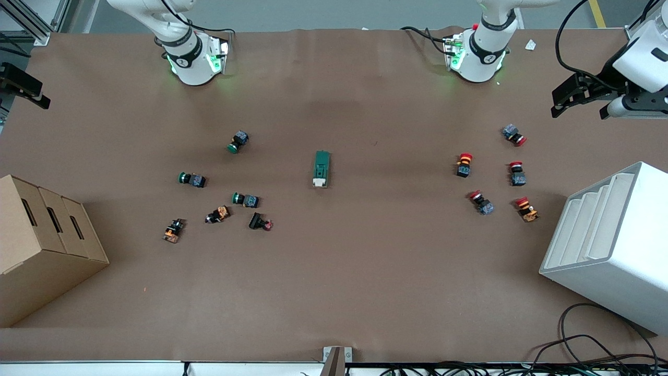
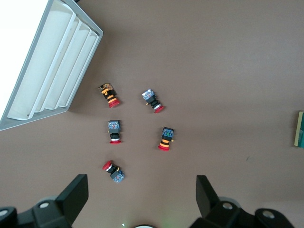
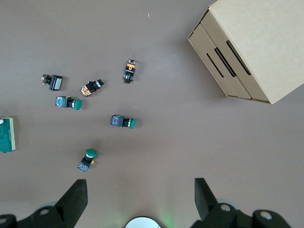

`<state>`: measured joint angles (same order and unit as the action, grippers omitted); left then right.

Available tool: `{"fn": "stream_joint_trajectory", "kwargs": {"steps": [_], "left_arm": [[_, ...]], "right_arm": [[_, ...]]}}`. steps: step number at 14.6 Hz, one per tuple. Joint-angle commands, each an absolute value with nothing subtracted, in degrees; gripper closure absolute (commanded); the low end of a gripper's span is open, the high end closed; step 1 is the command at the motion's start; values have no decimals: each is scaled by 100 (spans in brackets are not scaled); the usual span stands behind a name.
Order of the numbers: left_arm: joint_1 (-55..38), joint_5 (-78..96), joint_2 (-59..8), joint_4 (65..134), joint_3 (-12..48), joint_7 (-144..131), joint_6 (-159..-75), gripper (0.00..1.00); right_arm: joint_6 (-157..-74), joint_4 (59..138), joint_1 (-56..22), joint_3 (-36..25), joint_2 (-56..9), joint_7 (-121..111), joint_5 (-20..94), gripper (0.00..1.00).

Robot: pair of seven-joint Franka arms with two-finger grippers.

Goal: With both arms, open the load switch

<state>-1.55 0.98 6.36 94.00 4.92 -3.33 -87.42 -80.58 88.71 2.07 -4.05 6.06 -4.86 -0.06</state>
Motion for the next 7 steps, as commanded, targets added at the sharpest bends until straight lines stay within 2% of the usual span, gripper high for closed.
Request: {"fn": "stream_joint_trajectory", "kwargs": {"steps": [1, 4, 7], "left_arm": [[-184, -26, 466, 9167, 545, -334, -8587, 0], [-202, -18, 186, 8922, 554, -360, -8587, 0], [-439, 245, -753, 8579, 772, -395, -8796, 0]], "right_arm": [[-8112, 8938, 255, -352, 703, -422, 79, 0], [-8121, 8938, 246, -351, 703, -422, 79, 0], [-8112, 8965, 246, -343, 703, -422, 88, 0]]}}
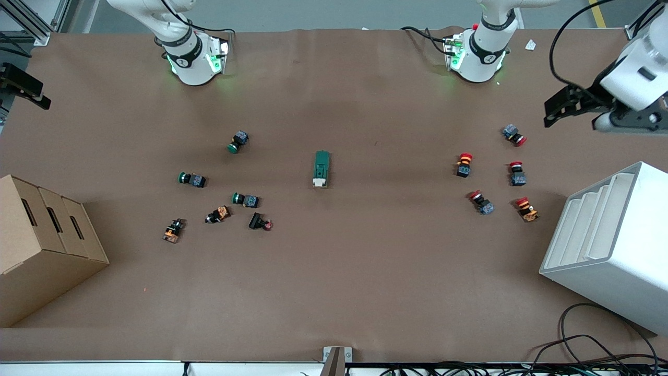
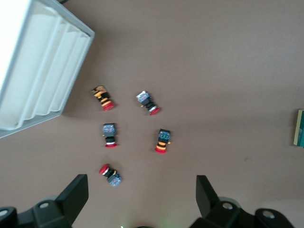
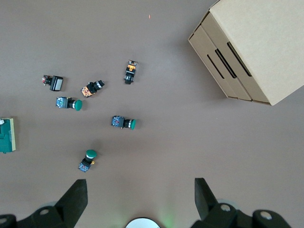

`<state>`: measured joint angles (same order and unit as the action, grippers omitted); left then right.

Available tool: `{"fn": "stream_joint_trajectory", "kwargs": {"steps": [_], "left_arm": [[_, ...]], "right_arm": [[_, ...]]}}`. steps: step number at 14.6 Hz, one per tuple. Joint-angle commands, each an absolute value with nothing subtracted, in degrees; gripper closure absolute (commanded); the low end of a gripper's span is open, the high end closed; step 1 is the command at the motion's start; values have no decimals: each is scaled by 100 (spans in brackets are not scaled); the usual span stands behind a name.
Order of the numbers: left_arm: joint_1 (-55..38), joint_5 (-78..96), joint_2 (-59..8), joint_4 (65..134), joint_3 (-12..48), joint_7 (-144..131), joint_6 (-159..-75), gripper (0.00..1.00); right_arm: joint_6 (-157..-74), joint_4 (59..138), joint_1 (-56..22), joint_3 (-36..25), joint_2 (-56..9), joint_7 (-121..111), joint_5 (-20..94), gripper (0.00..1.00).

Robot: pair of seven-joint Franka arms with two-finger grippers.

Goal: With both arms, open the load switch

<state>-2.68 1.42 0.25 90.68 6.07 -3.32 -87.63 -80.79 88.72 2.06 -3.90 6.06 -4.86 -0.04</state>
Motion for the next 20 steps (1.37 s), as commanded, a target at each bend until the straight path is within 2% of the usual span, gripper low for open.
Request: {"fn": "stream_joint_trajectory", "kwargs": {"steps": [1, 3, 10, 13, 17, 20], "left_arm": [[-544, 272, -1034, 8569, 913, -439, -9094, 0], [-982, 45, -1457, 8596, 1011, -876, -9980, 0], [-2679, -551, -2363, 8964, 1037, -4829, -11959, 0], [-3364, -1246, -2741, 9202, 1037, -6077, -12435, 0], [-4138, -2256, -3365, 9185, 1046, -8108, -12937, 0], [-4631, -2906, -3681, 9193, 1037, -9164, -13314, 0]], "right_arm": [[-8112, 8965, 246, -343, 703, -422, 123, 0], [-8121, 8965, 255, -360, 703, -422, 158, 0], [-8095, 8903, 246, -352, 703, -465, 150, 0], [-8051, 8772, 272, -360, 633, -466, 149, 0], [-8112, 8754, 299, -387, 598, -483, 132, 0], [-8130, 8745, 325, -387, 239, -475, 158, 0]]}}
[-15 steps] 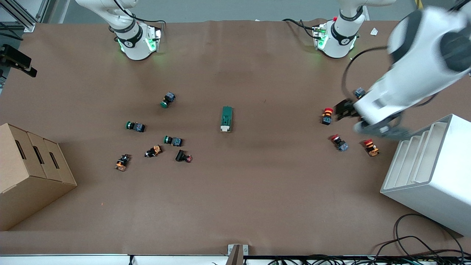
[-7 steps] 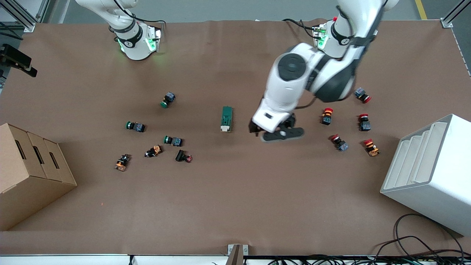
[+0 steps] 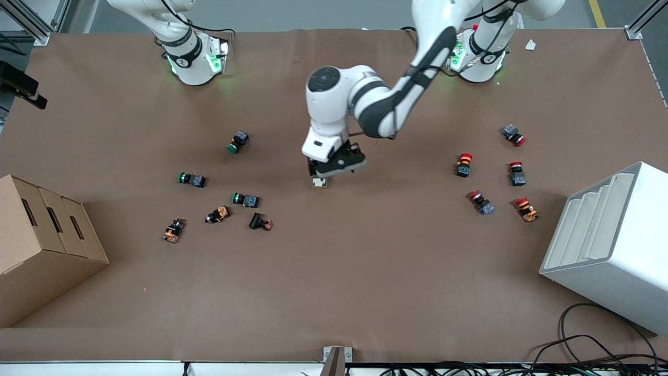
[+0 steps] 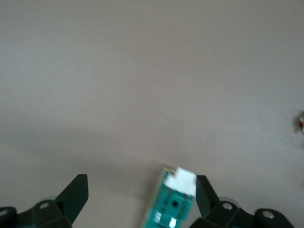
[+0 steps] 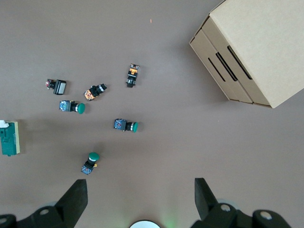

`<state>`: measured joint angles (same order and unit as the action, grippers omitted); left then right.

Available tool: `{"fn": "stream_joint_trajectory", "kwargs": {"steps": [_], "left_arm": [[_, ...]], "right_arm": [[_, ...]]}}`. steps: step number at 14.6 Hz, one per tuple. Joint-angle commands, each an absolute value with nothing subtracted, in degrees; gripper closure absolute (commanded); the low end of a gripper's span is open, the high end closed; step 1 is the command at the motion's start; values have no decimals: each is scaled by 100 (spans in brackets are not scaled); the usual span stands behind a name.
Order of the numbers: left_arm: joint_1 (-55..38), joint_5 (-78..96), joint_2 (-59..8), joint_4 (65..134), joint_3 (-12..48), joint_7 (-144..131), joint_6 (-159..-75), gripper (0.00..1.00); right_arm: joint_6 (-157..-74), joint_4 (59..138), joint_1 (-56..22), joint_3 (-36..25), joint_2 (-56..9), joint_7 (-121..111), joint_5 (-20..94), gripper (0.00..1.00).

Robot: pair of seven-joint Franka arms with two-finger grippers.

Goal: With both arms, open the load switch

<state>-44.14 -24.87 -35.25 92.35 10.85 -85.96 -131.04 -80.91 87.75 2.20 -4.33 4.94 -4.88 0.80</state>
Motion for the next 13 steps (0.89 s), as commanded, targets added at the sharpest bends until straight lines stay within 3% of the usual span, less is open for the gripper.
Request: {"fn": "stream_joint_trajectory", "kwargs": {"steps": [1, 6, 13], "left_arm": [[-4745, -3327, -3804, 9193, 1037, -9602, -13402, 0], [-5333, -5076, -4157, 9587, 1046, -10975, -13412, 0], [-5818, -7740, -4157, 10502, 1046, -13216, -13368, 0]], "right_arm": [[-8095, 8745, 325, -387, 159, -492, 132, 0], [-7963, 8999, 246, -387, 70, -108, 140, 0], [-8480, 9246, -736, -334, -693, 3536, 387, 0]]}}
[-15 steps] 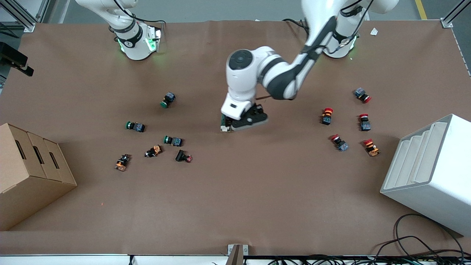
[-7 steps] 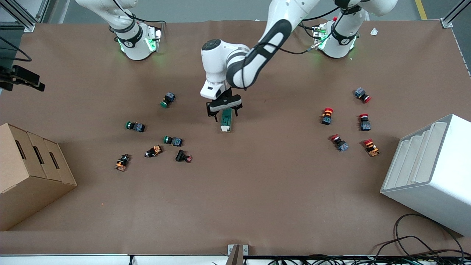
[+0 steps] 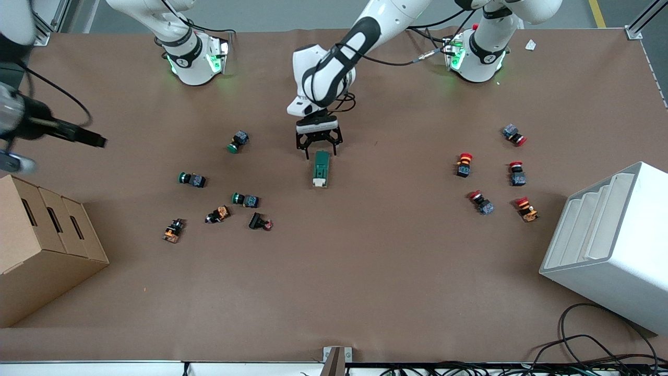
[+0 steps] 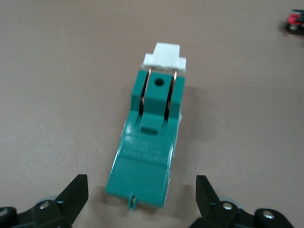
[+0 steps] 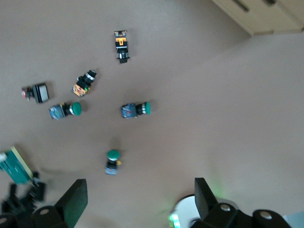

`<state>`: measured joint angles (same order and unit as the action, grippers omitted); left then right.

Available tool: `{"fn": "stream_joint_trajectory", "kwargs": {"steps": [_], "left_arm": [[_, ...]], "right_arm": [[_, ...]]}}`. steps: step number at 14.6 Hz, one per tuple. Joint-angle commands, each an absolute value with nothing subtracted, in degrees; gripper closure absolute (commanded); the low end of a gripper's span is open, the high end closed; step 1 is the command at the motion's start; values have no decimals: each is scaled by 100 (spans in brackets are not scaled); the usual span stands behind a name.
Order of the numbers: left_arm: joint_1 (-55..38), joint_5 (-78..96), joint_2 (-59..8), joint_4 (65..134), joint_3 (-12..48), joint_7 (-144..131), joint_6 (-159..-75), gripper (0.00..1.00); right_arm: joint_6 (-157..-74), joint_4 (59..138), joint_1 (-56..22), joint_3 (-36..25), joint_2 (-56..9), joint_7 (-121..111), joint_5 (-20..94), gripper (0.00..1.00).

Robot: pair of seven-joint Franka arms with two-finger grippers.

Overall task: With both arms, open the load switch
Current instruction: 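Move the right gripper toward the white handle while the left gripper holds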

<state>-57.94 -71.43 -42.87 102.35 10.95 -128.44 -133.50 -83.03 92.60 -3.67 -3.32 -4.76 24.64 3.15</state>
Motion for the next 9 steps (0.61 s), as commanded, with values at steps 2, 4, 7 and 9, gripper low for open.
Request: {"fn": "stream_joint_trajectory", "kwargs": {"steps": [2, 4, 7, 9], "left_arm": [[-5941, -8294, -4218, 10564, 1037, -13656, -13272, 0], [-6046, -8717, -4359, 10530, 1046, -13956, -12904, 0], [-6310, -9104, -4666, 10494, 1037, -14299, -12193, 0], [-6354, -9386, -4824, 10494, 1046, -14632, -11875, 0]], "right_arm": [[-8674, 9159, -1176, -334, -1018, 4810, 413, 0], [-8710, 8879, -1615, -334, -1474, 5989, 509, 0], [-8657, 8351, -2169, -334, -2256, 7518, 693, 0], [-8771, 8070, -2451, -334, -2713, 8372, 974, 0]]}}
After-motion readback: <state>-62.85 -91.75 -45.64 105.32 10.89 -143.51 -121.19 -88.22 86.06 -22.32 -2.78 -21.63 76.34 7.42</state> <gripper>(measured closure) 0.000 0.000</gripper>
